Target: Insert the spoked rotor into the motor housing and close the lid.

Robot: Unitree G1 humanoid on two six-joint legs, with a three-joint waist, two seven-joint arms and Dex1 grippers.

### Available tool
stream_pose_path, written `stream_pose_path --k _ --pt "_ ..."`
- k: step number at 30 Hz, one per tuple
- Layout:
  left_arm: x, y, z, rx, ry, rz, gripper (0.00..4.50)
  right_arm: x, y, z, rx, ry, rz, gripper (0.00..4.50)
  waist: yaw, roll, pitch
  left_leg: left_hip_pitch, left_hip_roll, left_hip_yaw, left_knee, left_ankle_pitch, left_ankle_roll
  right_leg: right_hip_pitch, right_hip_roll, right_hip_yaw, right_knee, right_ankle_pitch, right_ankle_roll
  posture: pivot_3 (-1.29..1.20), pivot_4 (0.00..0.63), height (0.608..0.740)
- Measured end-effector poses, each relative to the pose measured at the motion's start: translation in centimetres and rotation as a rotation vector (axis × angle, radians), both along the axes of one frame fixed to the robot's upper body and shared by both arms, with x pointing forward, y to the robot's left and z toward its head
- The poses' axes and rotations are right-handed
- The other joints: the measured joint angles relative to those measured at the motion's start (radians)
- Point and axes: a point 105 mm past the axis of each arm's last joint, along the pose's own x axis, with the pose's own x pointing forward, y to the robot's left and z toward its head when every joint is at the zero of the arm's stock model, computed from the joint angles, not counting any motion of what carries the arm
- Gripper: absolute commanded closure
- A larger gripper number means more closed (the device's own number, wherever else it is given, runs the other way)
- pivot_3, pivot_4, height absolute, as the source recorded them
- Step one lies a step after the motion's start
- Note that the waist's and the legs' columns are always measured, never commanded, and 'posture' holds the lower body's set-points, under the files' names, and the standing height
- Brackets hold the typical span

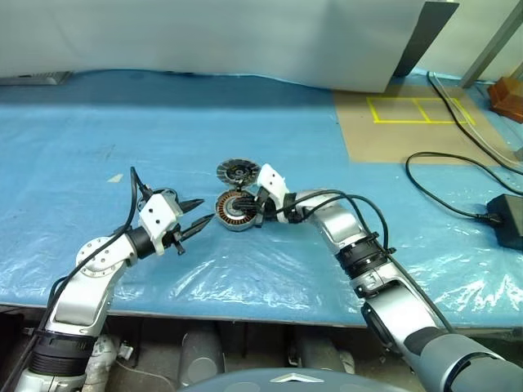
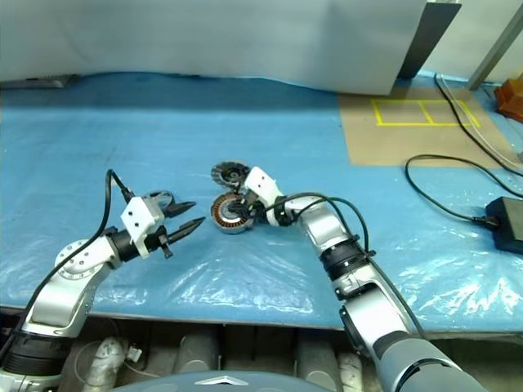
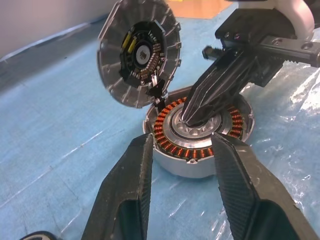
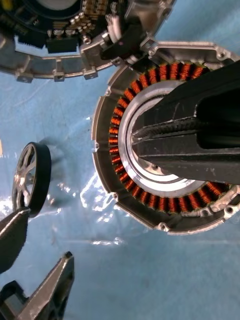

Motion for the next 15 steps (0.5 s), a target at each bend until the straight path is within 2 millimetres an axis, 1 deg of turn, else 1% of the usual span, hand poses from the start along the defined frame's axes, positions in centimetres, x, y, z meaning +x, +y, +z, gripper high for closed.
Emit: stream_pose_path --k 2,5,7,9,11,12,14,15 --pt "0.0 0.1 0.0 0.0 -0.003 0.002 2.56 0.1 -0.2 0.0 -0.002 -0.007 -0.004 4.45 0.001 0.0 0.0 0.0 0.0 0.0 0.001 0.0 0.0 0.0 0.0 0.0 0.0 0.0 0.0 0.0 0.15 0.74" --pt "0.1 0.3 -0.2 -0.001 -0.006 0.009 2.56 0.2 -0.7 0.3 0.041 0.053 -0.018 4.45 0.003 0.0 0.0 0.0 0.0 0.0 0.001 0.0 0.0 0.001 -0.001 0.0 0.0 0.0 0.0 0.0 0.15 0.74" --pt "0.1 0.5 -0.3 -0.002 -0.003 0.014 2.56 0.4 -1.4 0.4 0.07 0.101 -0.039 4.45 0.003 0.0 0.0 0.0 0.0 0.0 0.002 0.0 0.0 0.001 -0.001 0.0 0.0 0.0 0.0 0.0 0.15 0.74" --pt "0.4 0.9 -0.2 -0.01 -0.006 0.032 2.56 0.7 -2.3 1.1 0.123 0.149 -0.066 4.45 0.002 0.0 0.0 -0.001 0.0 0.0 0.001 0.0 0.0 0.0 0.0 0.0 0.0 0.0 0.0 0.0 0.15 0.74" --pt "1.0 1.8 0.7 -0.051 -0.011 0.071 2.56 0.8 -3.2 2.3 0.175 0.169 -0.083 4.45 0.002 0.0 0.0 -0.002 0.0 0.0 0.001 0.0 0.0 -0.001 0.0 0.0 0.0 0.0 0.0 0.0 0.15 0.74" --pt "1.4 2.3 1.4 -0.08 -0.014 0.089 2.56 0.8 -3.6 2.9 0.191 0.174 -0.085 4.45 0.002 0.0 0.0 -0.002 0.0 0.0 0.001 0.0 0.0 -0.001 0.001 0.0 0.001 0.0 0.0 0.0 0.15 0.74" --pt "1.7 3.5 2.8 -0.108 -0.016 0.11 2.56 0.4 -4.1 3.8 0.214 0.187 -0.071 4.45 0.002 0.0 0.0 -0.002 0.0 0.0 0.0 0.0 0.0 -0.001 0.001 0.0 0.001 0.0 0.0 0.0 0.15 0.74" --pt "1.7 4.0 3.4 -0.105 -0.013 0.109 2.56 -0.1 -4.4 3.9 0.22 0.206 -0.062 4.45 0.002 0.0 0.0 -0.002 0.0 0.0 0.0 0.0 0.0 -0.001 0.001 0.0 0.0 0.001 0.002 0.0 0.15 0.74"
